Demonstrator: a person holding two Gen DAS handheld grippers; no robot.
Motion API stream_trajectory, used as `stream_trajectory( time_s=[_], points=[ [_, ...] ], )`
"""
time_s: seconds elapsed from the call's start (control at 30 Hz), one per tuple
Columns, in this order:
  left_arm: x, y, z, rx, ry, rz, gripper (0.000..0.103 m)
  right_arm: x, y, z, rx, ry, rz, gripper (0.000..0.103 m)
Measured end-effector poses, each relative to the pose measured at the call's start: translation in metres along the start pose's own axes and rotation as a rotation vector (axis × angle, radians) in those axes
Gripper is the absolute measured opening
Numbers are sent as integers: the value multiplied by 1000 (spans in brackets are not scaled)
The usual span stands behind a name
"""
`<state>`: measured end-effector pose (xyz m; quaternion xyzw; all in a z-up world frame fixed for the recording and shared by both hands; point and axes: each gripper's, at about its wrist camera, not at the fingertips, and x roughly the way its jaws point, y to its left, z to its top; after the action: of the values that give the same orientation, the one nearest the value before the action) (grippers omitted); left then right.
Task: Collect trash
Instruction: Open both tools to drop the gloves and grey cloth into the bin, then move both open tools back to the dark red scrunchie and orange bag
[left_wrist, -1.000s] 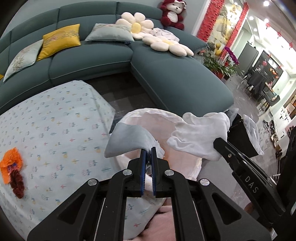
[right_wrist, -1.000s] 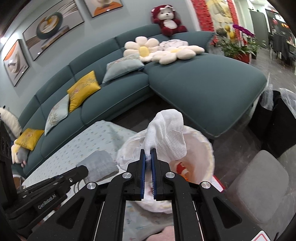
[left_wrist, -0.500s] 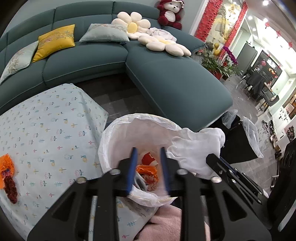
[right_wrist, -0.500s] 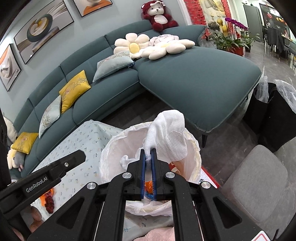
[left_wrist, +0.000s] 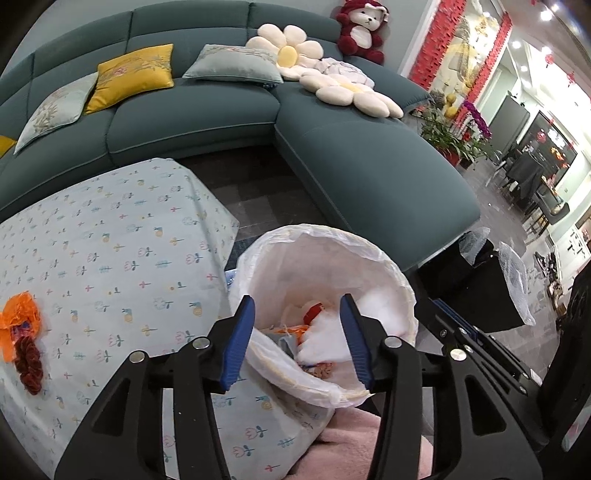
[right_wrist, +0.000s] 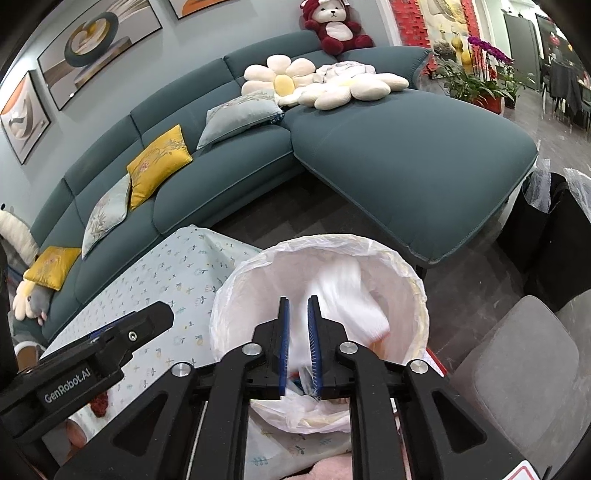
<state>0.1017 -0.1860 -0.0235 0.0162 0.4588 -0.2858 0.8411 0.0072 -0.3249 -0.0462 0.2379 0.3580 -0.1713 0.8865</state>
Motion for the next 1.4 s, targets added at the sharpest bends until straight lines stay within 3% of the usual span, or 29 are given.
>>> stream_trajectory(
  time_s=[0.07,0.3,0.73,0.83,0.93,1.4],
  points=[
    [-2,7,0,-21,-1,7,51,0,4,0,-8,-3,-2,25],
    [-14,36,-4,-69,-20,39,54,-3,23,-1,-34,3,9,27],
    [-54,113,-22,-165,-62,145,63,-5,97,-18,-146,21,50,41],
    [-64,141,-30,-194,-66,189,67,-4,116,-25,-178,34,65,41],
    [-72,164,-39,-210,-62,243,77,-2,141,-34,-219,48,83,42],
    [-88,286,-90,-411,3,354,78,12,231,-83,-357,130,153,42]
  ],
)
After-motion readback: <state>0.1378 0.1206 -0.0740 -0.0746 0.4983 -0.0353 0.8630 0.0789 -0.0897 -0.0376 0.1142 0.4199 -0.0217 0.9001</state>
